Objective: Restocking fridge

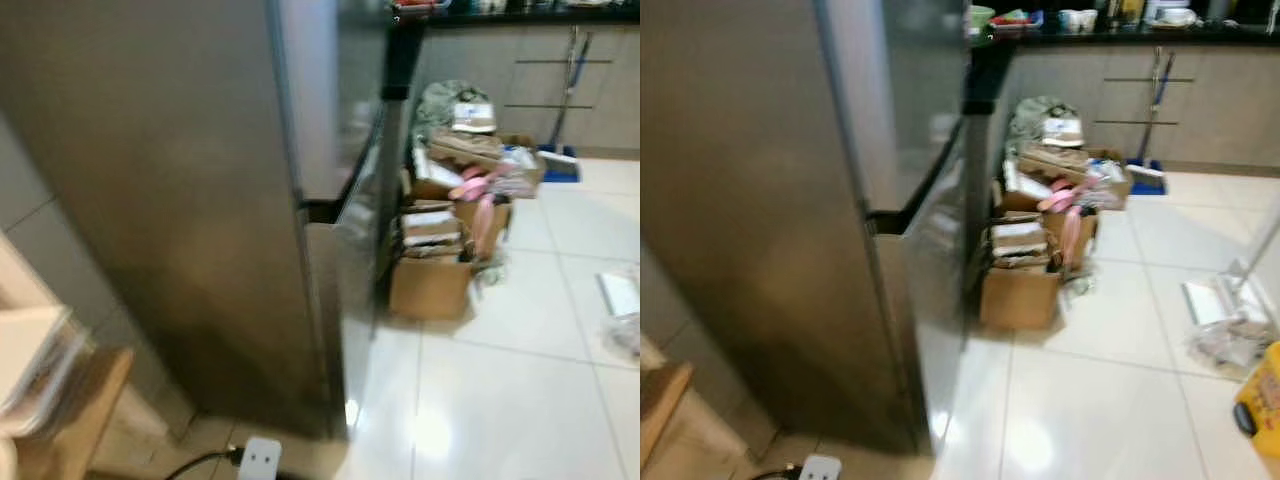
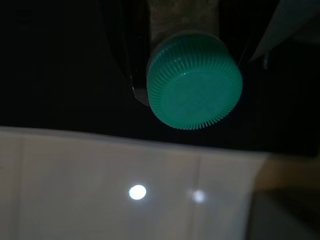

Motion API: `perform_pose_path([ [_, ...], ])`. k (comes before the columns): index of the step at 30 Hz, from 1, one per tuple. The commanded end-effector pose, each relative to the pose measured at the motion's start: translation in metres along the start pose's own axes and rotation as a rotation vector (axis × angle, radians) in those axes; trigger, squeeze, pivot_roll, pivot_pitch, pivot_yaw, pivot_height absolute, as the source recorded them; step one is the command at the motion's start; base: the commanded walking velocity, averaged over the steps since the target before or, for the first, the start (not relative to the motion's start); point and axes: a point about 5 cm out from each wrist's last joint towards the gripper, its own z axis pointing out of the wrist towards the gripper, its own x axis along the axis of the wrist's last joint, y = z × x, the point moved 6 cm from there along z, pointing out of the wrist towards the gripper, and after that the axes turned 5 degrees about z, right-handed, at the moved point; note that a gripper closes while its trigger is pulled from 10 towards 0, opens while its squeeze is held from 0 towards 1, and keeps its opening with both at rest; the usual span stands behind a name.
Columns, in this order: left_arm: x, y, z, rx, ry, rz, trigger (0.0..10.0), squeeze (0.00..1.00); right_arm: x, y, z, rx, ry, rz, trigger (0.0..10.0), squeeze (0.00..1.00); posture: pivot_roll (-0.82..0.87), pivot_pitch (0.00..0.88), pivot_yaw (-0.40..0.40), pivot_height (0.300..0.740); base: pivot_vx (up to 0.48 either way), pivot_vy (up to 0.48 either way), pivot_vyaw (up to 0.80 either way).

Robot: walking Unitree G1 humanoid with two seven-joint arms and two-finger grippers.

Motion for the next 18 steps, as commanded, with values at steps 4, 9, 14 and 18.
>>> perform_pose_path([
  [4, -0.005, -0.011, -0.002, 0.042, -0.007, -0.019, 10.0, 0.00, -0.010, -0.007, -0.002, 0.013, -0.025, 0.020, 10.0, 0.00, -0.05, 0.103, 0.059, 0.740, 0.000, 0.000, 0.00],
  [9, 0.006, -0.019, 0.000, 0.076, 0.026, -0.038, 10.0, 0.00, -0.008, -0.007, -0.001, 0.013, -0.020, 0.018, 10.0, 0.00, -0.05, 0.100, 0.060, 0.740, 0.000, 0.000, 0.00],
  [14, 0.012, -0.021, 0.001, 0.084, 0.045, -0.048, 10.0, 0.00, -0.006, -0.006, -0.001, 0.013, -0.016, 0.017, 10.0, 0.00, -0.06, 0.101, 0.061, 0.740, 0.000, 0.000, 0.00],
  [18, 0.040, -0.022, 0.005, 0.067, 0.135, -0.061, 10.0, 0.00, -0.004, -0.004, 0.000, 0.010, -0.009, 0.013, 10.0, 0.00, -0.07, 0.112, 0.055, 0.740, 0.000, 0.000, 0.00],
])
